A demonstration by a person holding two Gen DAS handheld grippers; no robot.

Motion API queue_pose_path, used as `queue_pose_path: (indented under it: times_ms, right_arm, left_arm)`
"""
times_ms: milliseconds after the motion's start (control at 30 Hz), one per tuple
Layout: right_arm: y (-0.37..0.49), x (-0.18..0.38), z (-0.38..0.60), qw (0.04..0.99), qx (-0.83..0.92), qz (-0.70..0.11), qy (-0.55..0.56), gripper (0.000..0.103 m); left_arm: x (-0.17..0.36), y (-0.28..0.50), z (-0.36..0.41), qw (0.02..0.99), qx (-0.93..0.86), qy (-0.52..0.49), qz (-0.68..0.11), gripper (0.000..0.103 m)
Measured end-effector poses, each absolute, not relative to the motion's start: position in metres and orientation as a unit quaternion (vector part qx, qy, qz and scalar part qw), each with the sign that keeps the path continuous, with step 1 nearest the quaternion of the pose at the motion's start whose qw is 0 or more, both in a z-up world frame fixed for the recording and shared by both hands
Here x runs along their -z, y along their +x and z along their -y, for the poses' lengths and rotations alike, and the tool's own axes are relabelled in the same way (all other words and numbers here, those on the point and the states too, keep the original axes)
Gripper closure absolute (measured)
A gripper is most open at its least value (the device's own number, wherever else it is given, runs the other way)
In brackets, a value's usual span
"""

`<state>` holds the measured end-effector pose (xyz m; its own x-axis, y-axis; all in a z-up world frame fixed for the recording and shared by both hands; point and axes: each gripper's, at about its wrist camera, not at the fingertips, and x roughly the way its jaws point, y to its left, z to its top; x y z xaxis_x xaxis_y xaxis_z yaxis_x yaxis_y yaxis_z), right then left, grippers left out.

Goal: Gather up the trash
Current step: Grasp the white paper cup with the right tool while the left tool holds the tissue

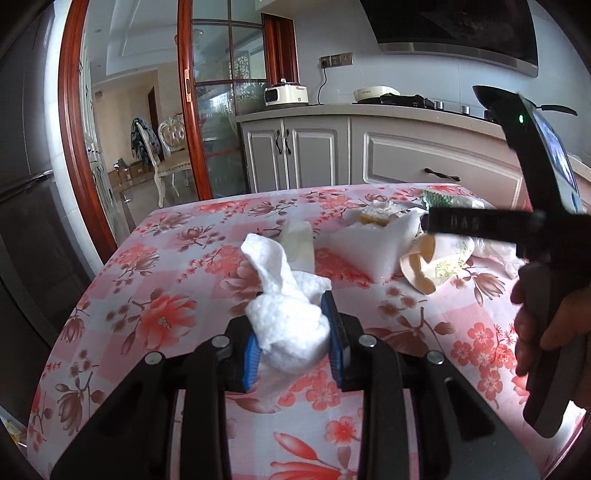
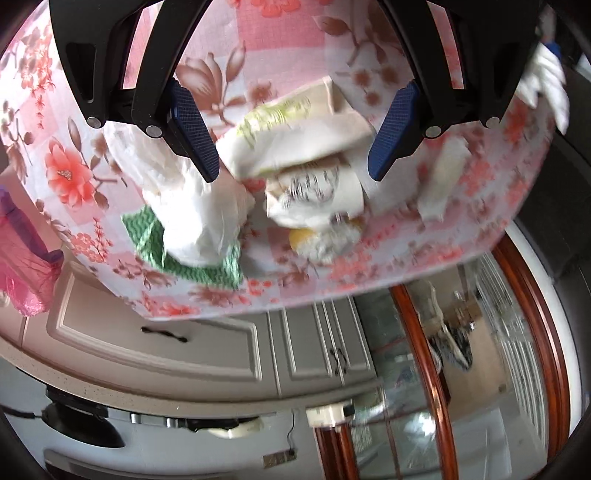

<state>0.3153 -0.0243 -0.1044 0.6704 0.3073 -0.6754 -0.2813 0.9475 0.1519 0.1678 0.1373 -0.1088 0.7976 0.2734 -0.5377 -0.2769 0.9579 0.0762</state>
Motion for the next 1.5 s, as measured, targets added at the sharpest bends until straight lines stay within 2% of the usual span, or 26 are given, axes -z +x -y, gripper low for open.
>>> queue_pose_path:
  times_ms: [500,767,1167,1500]
  right_arm:
    - [0.301,0.121,0.091,0.913,-0.099,-0.396,0.006,0.026]
    - [0.282,0.102,0.093,0.918,-0.132,-0.369,0.062,0.026]
    - [0.275,0.127,0.046,0.908,-0.138,-0.395,0.017,0.025]
    - [0.279,0.125,0.102,0.907,-0.084,-0.412,0.023,0.03]
  left_arm:
    - [0.109,0.167,-0.123,0.95,-0.125,-0.015,-0.286,0.073]
    - [0.105,0.166,-0.121,0.952,-0.13,-0.01,-0.277,0.073]
    - [0.104,0.163,-0.12,0.953,-0.126,-0.01,-0.277,0.073]
    - [0.105,0.163,-0.125,0.952,-0.129,-0.018,-0.278,0.073]
